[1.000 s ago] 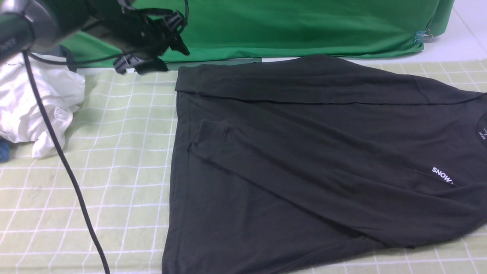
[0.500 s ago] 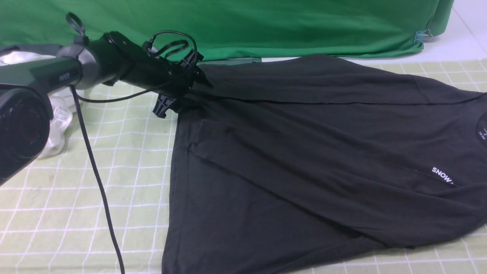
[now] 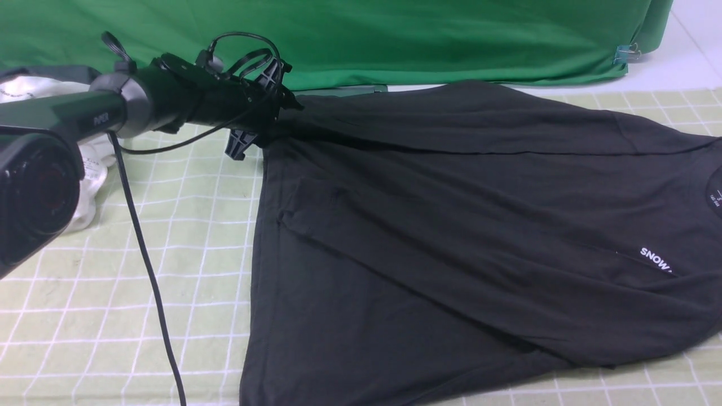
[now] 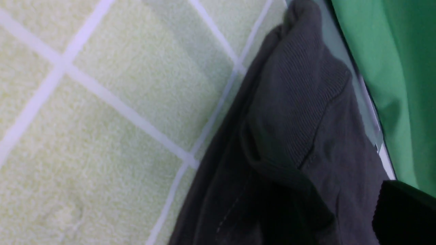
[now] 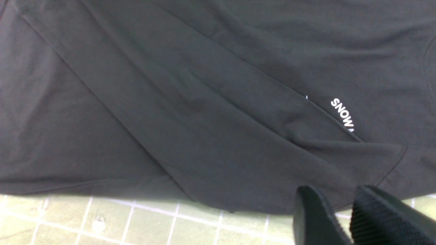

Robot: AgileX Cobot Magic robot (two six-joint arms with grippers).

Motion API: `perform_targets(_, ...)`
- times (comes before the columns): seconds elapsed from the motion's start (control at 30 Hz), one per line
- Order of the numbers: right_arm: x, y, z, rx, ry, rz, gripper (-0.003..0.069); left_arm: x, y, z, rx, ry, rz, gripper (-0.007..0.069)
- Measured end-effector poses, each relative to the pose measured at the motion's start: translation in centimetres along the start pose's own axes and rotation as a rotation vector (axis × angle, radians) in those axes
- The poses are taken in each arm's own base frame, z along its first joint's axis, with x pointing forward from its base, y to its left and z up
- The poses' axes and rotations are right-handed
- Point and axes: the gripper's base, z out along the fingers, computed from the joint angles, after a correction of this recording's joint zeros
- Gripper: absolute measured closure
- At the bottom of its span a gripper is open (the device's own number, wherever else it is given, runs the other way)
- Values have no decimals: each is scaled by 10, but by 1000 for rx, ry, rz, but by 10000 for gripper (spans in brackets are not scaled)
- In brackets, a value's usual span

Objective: Fold a long-sleeved shirt over a green coffee tablecloth.
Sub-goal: 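Grab the top left corner of the dark shirt with the left gripper, then fold the left side of the dark shirt inward over its body with the left gripper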

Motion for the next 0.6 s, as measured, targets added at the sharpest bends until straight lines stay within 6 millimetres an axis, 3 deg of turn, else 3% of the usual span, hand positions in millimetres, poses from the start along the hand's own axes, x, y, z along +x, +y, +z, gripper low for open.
perform_targets(0.27, -1, 0, 0, 2, -7, 0, 465, 4, 9, 9, -9, 31, -42, 317)
perform_targets(0.4, -2, -1, 0, 7, -26, 0, 456, 5, 10, 9, -9, 41, -42, 395)
perform_targets(0.43, -2, -1, 0, 7, -27, 0, 454, 6, 10, 9, -9, 58, -21, 477)
perform_targets(0.47, -2, -1, 0, 7, -27, 0, 453, 7, 9, 9, -8, 61, -18, 487)
perform_targets(0.53, -3, -1, 0, 7, -28, 0, 452, 5, 4, 4, 6, 69, 60, 583)
perform_targets(0.6, -3, -1, 0, 8, -29, 0, 451, 3, -3, -2, 22, 64, 100, 596)
